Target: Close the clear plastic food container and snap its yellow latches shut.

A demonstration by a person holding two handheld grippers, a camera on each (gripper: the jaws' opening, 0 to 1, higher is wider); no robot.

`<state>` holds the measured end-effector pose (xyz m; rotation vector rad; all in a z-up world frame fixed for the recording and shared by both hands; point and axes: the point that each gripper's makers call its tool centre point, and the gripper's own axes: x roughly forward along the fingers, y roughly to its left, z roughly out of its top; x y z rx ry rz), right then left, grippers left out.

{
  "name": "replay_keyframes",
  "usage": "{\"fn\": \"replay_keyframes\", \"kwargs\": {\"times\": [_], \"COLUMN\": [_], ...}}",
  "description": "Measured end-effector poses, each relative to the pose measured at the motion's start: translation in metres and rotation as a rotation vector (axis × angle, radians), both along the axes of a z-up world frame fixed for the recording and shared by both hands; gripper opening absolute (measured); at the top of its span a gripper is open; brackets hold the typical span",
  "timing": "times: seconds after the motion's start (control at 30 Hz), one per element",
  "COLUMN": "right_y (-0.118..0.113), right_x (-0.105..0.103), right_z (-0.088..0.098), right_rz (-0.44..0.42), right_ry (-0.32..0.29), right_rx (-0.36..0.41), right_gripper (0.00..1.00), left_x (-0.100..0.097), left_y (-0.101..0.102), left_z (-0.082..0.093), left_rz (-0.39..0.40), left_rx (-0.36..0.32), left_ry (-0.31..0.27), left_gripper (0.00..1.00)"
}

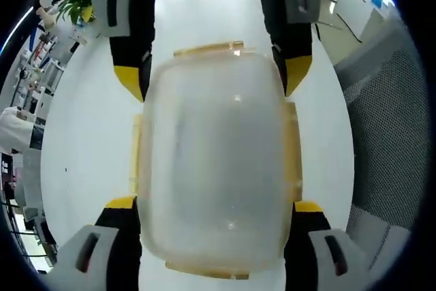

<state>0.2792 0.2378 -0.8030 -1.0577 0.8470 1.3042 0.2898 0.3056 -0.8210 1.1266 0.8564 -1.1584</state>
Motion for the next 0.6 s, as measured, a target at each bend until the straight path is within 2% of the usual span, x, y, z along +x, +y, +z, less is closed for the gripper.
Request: {"fn": "replay_keyframes", "kwargs": {"times": [0.27,0.6], "right_y": [0.017,0.025], "right_x": [0.013,0.038], "right_z": [0.001,0.000], "right_rz": [-0.017,-0.029], "right_ry": [0.002,0.001], "right_rx": [0.019,0.013], "right_gripper": [0.73,0.73], "left_x": [0.014,0.039], "left_y": [0.017,0.026], "left_z": [-0.001,-0.001], "left_rz": [-0.011,-0.019], "left_rx": [0.014,0.028], "left_ry": [-0.001,-0.004], "left_gripper": [0.86,0.86]}}
